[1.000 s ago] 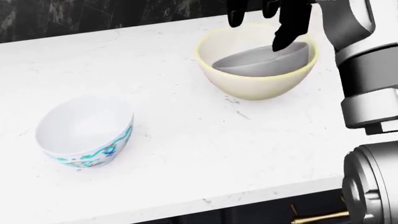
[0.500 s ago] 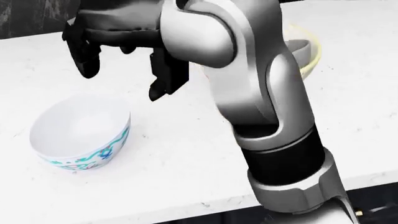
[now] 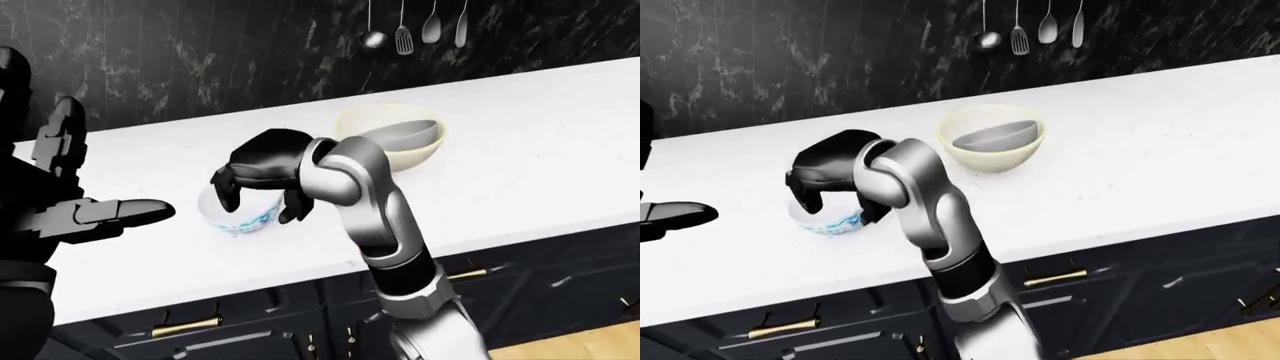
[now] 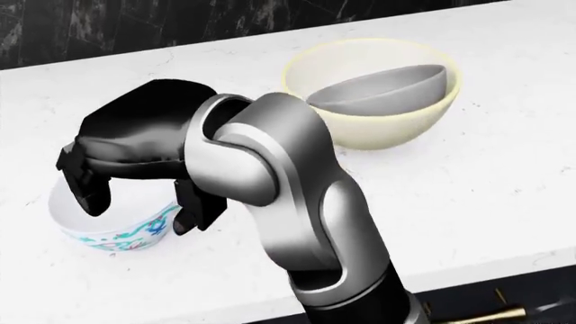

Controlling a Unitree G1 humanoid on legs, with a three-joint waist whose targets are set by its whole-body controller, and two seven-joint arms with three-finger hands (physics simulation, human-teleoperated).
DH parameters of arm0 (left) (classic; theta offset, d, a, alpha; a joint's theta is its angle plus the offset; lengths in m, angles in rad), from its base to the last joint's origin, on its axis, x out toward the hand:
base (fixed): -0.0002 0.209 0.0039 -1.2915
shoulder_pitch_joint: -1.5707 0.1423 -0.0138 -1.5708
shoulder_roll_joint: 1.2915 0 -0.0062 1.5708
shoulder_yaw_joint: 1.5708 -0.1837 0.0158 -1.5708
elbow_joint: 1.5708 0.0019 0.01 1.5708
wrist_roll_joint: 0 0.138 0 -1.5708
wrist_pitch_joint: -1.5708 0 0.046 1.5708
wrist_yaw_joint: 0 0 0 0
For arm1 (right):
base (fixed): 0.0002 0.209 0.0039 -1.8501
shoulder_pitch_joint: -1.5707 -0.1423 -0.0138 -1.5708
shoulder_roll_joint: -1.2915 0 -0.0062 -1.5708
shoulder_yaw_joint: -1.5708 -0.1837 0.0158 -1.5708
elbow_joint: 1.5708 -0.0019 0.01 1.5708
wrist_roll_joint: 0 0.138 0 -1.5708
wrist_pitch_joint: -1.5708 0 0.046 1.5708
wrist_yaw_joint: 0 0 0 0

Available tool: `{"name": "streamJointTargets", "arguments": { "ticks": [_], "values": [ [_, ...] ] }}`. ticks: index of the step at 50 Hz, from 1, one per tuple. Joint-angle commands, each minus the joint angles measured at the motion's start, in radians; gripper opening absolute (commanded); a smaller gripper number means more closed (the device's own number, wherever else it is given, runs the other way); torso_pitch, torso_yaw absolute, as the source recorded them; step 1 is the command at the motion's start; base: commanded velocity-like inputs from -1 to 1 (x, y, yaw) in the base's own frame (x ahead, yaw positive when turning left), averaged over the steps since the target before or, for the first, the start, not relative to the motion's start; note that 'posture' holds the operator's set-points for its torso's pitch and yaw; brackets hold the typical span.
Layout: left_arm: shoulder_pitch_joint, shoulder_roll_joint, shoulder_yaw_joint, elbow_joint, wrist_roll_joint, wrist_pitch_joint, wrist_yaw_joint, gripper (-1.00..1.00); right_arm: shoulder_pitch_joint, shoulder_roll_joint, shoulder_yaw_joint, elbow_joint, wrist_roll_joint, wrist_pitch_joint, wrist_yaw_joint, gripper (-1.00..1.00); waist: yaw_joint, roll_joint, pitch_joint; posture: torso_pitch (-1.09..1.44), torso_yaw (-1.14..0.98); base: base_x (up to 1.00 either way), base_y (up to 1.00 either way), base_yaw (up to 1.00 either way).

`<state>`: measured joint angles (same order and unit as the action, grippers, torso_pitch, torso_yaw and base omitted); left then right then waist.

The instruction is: Stack the bowls from largest to smallest.

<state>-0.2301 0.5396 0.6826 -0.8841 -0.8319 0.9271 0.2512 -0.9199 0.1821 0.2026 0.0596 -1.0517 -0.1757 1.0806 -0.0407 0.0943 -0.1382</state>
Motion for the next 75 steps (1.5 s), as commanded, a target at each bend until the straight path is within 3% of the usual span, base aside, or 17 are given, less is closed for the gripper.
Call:
{"name": "streamJointTargets", "arguments": {
  "ticks": [1,12,24,37,39,43,45,48,56,66,72,75],
  "values": [
    [-0.017,0.014,0.012,-0.009,0.011,-0.028,-0.005,1.00,-0.027,0.005,-0.014,-0.021,-0.003,-0.010,-0.030,0.07,0.000,0.008,-0.013,-0.24,0.00,0.00,0.00,0.00],
    [-0.023,0.003,0.003,-0.007,0.035,-0.027,-0.020,1.00,-0.031,-0.017,-0.027,0.130,-0.015,-0.055,-0.135,0.06,0.002,0.007,-0.019,-0.24,0.00,0.00,0.00,0.00],
    [-0.025,0.015,0.010,-0.002,0.019,-0.027,-0.010,1.00,-0.032,0.019,-0.008,0.224,-0.034,-0.075,-0.200,-0.07,0.004,0.009,-0.022,-0.24,0.00,0.00,0.00,0.00],
    [-0.013,0.004,0.008,-0.003,0.033,-0.039,-0.021,1.00,-0.025,0.029,0.001,0.336,-0.078,-0.120,-0.282,-0.06,0.010,0.008,-0.027,-0.24,0.00,0.00,0.00,0.00],
    [-0.009,-0.001,0.008,-0.001,0.042,-0.043,-0.029,1.00,-0.032,0.024,-0.003,0.368,-0.087,-0.132,-0.311,-0.19,0.010,0.009,-0.029,-0.24,0.00,0.00,0.00,0.00],
    [-0.004,-0.010,0.004,-0.003,0.054,-0.047,-0.037,1.00,-0.038,0.023,-0.007,0.385,-0.091,-0.137,-0.326,-0.80,0.012,0.008,-0.031,-0.24,0.00,0.00,0.00,0.00],
    [-0.005,-0.012,0.004,-0.002,0.058,-0.047,-0.041,1.00,-0.037,0.021,-0.007,0.390,-0.094,-0.142,-0.330,-0.90,0.013,0.007,-0.031,-0.24,0.00,0.00,0.00,0.00],
    [-0.007,-0.016,0.001,-0.002,0.064,-0.046,-0.044,1.00,-0.042,0.020,-0.009,0.390,-0.096,-0.142,-0.332,-1.00,0.014,0.006,-0.033,-0.24,0.00,0.00,0.00,0.00],
    [-0.013,-0.015,0.011,-0.012,0.052,-0.029,-0.038,1.00,-0.115,-0.002,-0.042,0.321,-0.057,-0.086,-0.266,-1.00,0.015,0.002,-0.029,-0.24,0.00,0.00,0.00,0.00],
    [-0.016,-0.013,0.001,-0.006,0.047,-0.046,-0.029,1.00,-0.332,-0.115,-0.111,0.343,0.035,-0.011,-0.194,-1.00,0.012,-0.001,-0.017,-0.24,0.00,0.00,0.00,0.00],
    [-0.029,0.003,0.009,-0.005,0.027,-0.033,-0.016,1.00,-0.534,-0.263,-0.171,0.495,0.111,0.016,-0.191,-1.00,0.010,-0.004,-0.009,-0.24,0.00,0.00,0.00,0.00],
    [-0.049,0.022,0.020,-0.013,-0.012,-0.009,0.012,1.00,-0.607,-0.330,-0.179,0.651,0.123,-0.013,-0.249,-1.00,0.008,-0.005,-0.004,-0.24,0.00,0.00,0.00,0.00]
  ]
}}
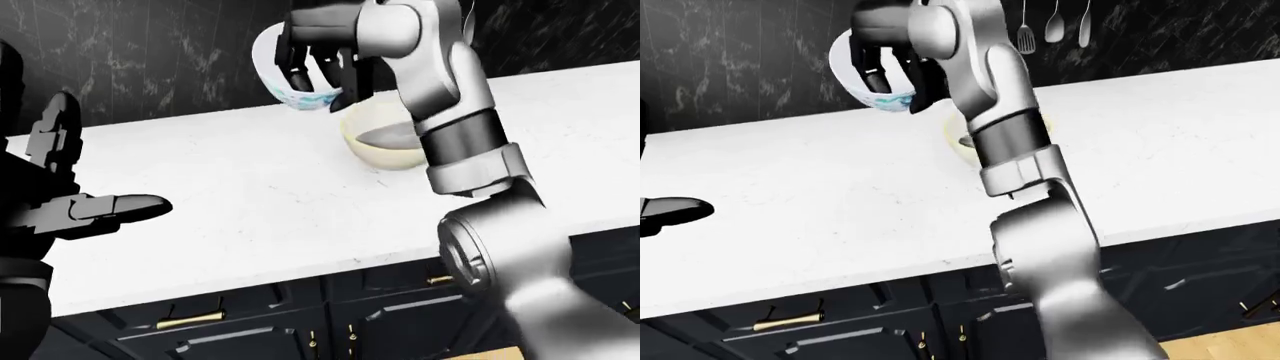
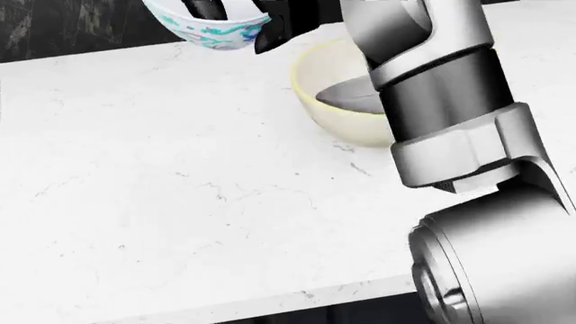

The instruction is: Stack the bowls from largest to smallest.

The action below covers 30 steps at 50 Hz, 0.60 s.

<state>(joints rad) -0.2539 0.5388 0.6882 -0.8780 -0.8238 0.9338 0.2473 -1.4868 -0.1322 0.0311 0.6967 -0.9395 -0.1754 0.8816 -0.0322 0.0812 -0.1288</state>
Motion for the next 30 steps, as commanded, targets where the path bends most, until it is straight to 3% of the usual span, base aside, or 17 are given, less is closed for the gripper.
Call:
{"name": "streamJointTargets", "arguments": {
  "ticks": [1,7,13,23,30],
  "values": [
    [-0.028,0.028,0.015,-0.020,-0.028,-0.013,0.023,1.00,-0.057,-0.030,-0.008,0.059,0.013,-0.021,-0.067,-1.00,0.000,0.009,-0.013,-0.24,0.00,0.00,0.00,0.00],
    [-0.021,0.044,0.016,-0.003,-0.036,-0.030,0.024,1.00,-0.190,-0.125,-0.007,0.325,-0.014,-0.043,-0.135,-0.98,-0.004,0.012,-0.013,-0.24,0.00,0.00,0.00,0.00],
    [-0.016,0.059,0.036,-0.001,-0.062,-0.031,0.031,1.00,-0.240,-0.168,0.016,0.409,-0.085,-0.061,-0.132,-0.98,-0.006,0.016,-0.005,-0.24,0.00,0.00,0.00,0.00],
    [0.001,0.070,0.050,-0.014,-0.099,-0.034,0.052,1.00,-0.202,-0.201,0.010,0.423,-0.165,-0.084,-0.106,-0.99,-0.006,0.014,0.000,-0.24,0.00,0.00,0.00,0.00],
    [0.017,0.051,0.022,-0.013,-0.062,-0.054,0.034,1.00,-0.161,-0.195,0.014,0.443,-0.206,-0.089,-0.135,-1.00,-0.005,0.013,-0.004,-0.24,0.00,0.00,0.00,0.00]
  ]
}}
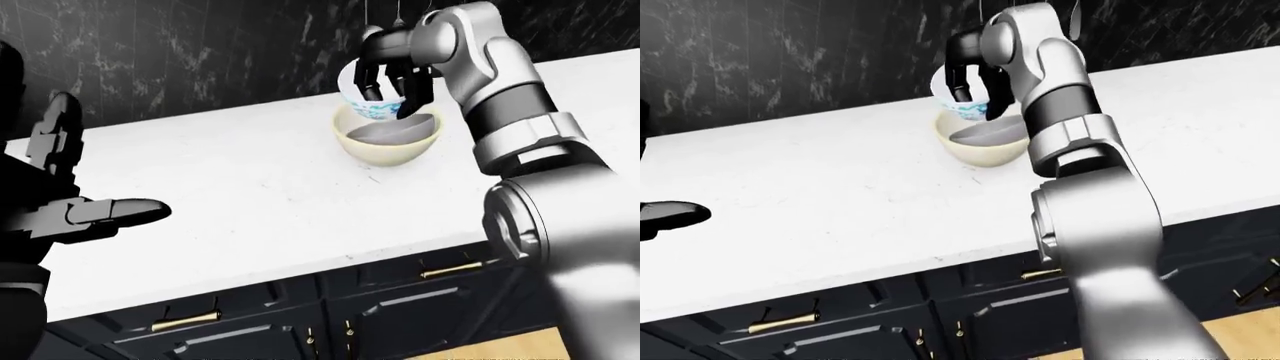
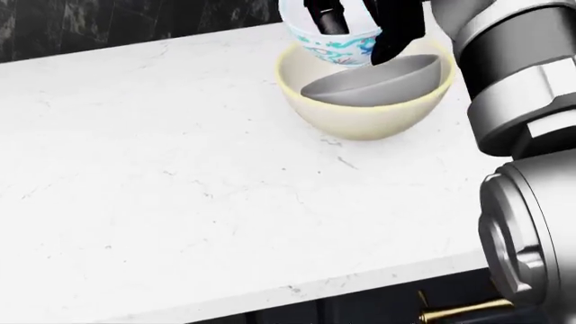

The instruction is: Stack the bowls from largest to smallest.

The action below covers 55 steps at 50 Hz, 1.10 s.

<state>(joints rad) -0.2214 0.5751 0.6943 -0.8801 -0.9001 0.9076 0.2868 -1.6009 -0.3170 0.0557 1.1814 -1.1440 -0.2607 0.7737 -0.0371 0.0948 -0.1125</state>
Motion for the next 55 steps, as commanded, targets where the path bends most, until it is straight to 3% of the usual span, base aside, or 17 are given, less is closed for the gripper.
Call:
{"name": "streamJointTargets", "arguments": {
  "ticks": [1,26,34,42,44,55],
  "values": [
    [-0.015,0.012,0.016,-0.011,0.016,-0.028,-0.009,1.00,-0.045,-0.009,-0.013,-0.043,-0.002,-0.002,-0.028,-1.00,0.000,-0.001,-0.021,-0.24,0.00,0.00,0.00,0.00],
    [-0.024,-0.005,0.021,-0.012,0.042,-0.016,-0.027,1.00,-0.010,-0.008,-0.010,-0.037,-0.079,0.013,-0.019,-1.00,0.003,-0.006,-0.026,-0.24,0.00,0.00,0.00,0.00],
    [-0.025,-0.004,0.019,-0.008,0.039,-0.020,-0.022,1.00,-0.003,-0.009,-0.014,-0.044,-0.080,0.018,-0.002,-0.66,0.005,-0.005,-0.026,-0.24,0.00,0.00,0.00,0.00],
    [-0.026,-0.001,0.017,-0.006,0.038,-0.023,-0.019,1.00,0.002,-0.014,-0.015,-0.049,-0.080,0.017,0.002,-0.67,0.006,-0.006,-0.026,-0.24,0.00,0.00,0.00,0.00],
    [-0.028,0.002,0.025,-0.010,0.028,-0.016,-0.013,1.00,0.001,-0.015,-0.015,-0.050,-0.081,0.016,0.003,-0.54,0.006,-0.006,-0.027,-0.24,0.00,0.00,0.00,0.00],
    [-0.023,0.013,0.030,-0.008,0.015,-0.021,-0.006,1.00,0.031,-0.008,-0.008,-0.021,-0.097,0.014,-0.071,-0.54,0.007,-0.006,-0.030,-0.24,0.00,0.00,0.00,0.00]
  ]
}}
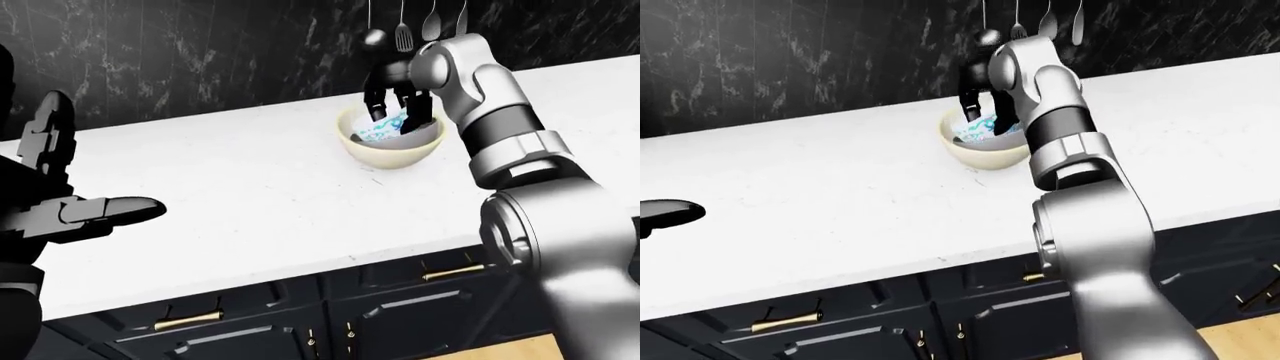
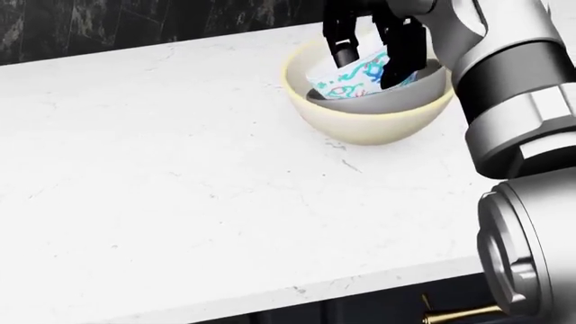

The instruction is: Stack the bowls from largest to smallest.

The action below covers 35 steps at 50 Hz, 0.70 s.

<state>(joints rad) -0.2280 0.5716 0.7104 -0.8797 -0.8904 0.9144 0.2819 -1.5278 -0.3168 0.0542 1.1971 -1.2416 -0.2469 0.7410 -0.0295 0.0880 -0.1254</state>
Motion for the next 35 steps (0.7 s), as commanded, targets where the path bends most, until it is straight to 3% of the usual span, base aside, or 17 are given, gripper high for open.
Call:
{"name": "streamJointTargets", "arguments": {
  "ticks": [1,4,6,11,35],
  "values": [
    [-0.017,0.019,0.015,-0.009,0.004,-0.026,-0.001,1.00,-0.038,-0.009,-0.005,-0.034,-0.002,-0.001,-0.044,-0.55,0.000,0.001,-0.018,-0.24,0.00,0.00,0.00,0.00],
    [-0.017,0.017,0.008,-0.007,0.010,-0.030,-0.002,1.00,-0.036,-0.011,-0.003,-0.019,-0.011,-0.004,-0.070,-0.53,0.001,0.001,-0.018,-0.24,0.00,0.00,0.00,0.00],
    [-0.019,0.016,0.005,-0.006,0.013,-0.030,-0.001,1.00,-0.037,-0.013,-0.003,-0.021,-0.013,-0.004,-0.070,-0.35,0.001,0.001,-0.019,-0.24,0.00,0.00,0.00,0.00],
    [-0.023,0.018,0.008,-0.006,0.008,-0.025,0.002,1.00,-0.038,-0.018,-0.006,-0.029,-0.014,-0.004,-0.059,-0.19,0.001,0.000,-0.019,-0.24,0.00,0.00,0.00,0.00],
    [-0.030,0.021,-0.003,-0.004,0.006,-0.027,0.012,1.00,-0.071,-0.030,-0.017,-0.059,-0.002,-0.014,-0.028,-0.01,0.002,-0.001,-0.016,-0.24,0.00,0.00,0.00,0.00]
  ]
}}
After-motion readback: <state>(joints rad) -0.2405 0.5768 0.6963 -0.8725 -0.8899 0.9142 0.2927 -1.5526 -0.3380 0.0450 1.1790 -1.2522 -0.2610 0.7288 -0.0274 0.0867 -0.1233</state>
